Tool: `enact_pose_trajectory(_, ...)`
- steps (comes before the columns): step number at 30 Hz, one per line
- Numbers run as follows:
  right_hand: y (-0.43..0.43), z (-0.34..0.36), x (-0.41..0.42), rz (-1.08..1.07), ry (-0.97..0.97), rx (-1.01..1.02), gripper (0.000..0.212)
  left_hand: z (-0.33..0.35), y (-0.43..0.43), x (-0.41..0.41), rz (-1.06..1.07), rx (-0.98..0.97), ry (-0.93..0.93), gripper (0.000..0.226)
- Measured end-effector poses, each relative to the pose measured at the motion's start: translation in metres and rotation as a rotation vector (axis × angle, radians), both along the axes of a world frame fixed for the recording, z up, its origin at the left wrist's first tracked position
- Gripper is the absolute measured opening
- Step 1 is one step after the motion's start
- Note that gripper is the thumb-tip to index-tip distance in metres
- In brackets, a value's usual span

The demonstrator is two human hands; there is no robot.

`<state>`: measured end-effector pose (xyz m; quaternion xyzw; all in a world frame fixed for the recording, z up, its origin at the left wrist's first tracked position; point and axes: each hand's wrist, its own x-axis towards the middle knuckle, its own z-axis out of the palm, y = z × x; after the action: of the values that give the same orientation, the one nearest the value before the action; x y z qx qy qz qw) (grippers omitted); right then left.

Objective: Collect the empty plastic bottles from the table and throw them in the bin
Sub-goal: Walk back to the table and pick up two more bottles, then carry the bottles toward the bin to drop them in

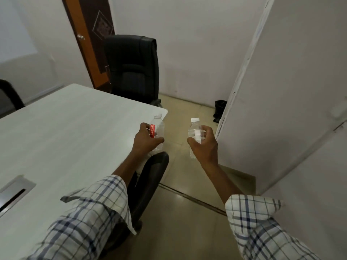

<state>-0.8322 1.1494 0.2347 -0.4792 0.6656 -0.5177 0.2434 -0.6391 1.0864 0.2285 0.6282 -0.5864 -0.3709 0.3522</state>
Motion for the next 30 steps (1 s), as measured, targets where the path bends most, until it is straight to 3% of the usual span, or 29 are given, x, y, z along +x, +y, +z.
enact_pose_trajectory(9, -0.195, -0.034, -0.112, -0.030, 0.003, 0.035, 0.062, -0.027, -0.217, -0.118, -0.057, -0.003, -0.030, 0.069)
enact_pose_trajectory(15, -0.384, -0.033, -0.182, -0.071, -0.026, 0.043, 0.060, -0.019, -0.419, -0.189, -0.101, -0.021, -0.042, 0.068)
enact_pose_trajectory(30, -0.789, -0.036, -0.331, -0.161, -0.062, 0.024, 0.058, -0.007, -0.821, -0.348, -0.092, -0.041, -0.022, 0.064)
